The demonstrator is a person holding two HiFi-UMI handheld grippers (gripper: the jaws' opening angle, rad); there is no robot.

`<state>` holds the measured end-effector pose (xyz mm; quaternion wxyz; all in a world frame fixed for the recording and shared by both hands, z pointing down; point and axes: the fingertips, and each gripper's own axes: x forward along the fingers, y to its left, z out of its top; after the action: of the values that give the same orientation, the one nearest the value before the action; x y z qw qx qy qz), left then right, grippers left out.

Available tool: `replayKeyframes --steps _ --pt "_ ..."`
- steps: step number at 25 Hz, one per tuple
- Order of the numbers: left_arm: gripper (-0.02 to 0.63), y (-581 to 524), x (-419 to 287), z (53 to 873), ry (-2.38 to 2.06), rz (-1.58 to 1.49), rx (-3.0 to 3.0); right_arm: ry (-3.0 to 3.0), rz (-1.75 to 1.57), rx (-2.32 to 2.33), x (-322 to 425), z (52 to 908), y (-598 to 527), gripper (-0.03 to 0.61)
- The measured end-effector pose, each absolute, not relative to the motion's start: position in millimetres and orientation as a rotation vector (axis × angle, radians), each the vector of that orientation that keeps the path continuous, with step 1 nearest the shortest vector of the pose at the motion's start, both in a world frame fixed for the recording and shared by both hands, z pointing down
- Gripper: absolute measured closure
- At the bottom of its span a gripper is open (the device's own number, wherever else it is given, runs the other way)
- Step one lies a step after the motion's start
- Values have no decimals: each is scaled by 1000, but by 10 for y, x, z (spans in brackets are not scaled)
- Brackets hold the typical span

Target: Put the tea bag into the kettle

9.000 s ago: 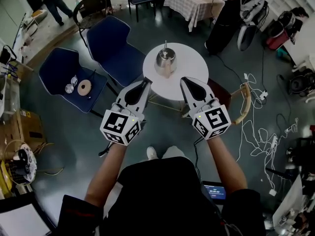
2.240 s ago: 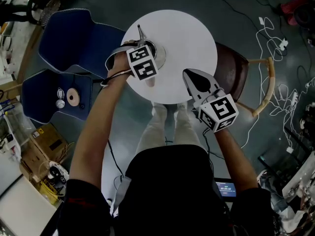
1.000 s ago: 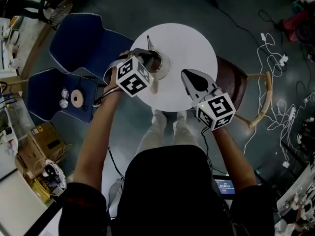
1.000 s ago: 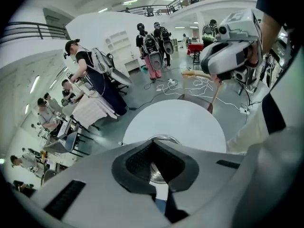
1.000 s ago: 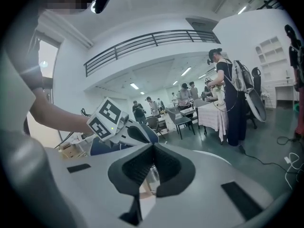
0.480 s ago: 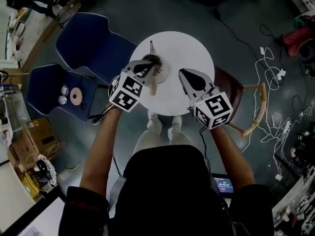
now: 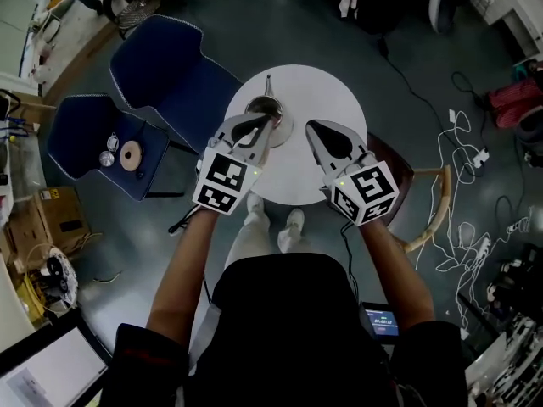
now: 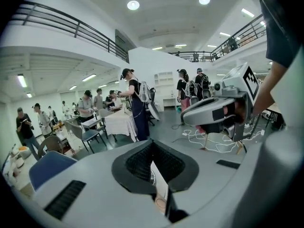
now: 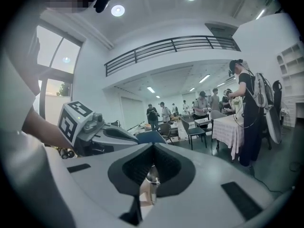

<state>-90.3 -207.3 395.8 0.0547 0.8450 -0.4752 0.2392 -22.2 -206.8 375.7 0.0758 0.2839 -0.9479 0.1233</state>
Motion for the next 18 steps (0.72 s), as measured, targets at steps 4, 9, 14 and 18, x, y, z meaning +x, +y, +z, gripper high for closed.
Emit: replayKeyframes --steps 4,9,14,18 --pt "600 -1954 -892 3749 -1554 573 2539 -2877 323 801 -207 3630 -2000 561" --pt "600 -1764 -854 3519 -1636 407 2502 -2905 258 723 -188 3521 -1906 561" --pt "600 -1628 -905 3278 -1689 311 2481 -2934 234 699 -242 3376 -1876 561" --pt "600 -1556 -940 3108 -1716 261 2487 -2957 214 698 -270 3243 -1840 561"
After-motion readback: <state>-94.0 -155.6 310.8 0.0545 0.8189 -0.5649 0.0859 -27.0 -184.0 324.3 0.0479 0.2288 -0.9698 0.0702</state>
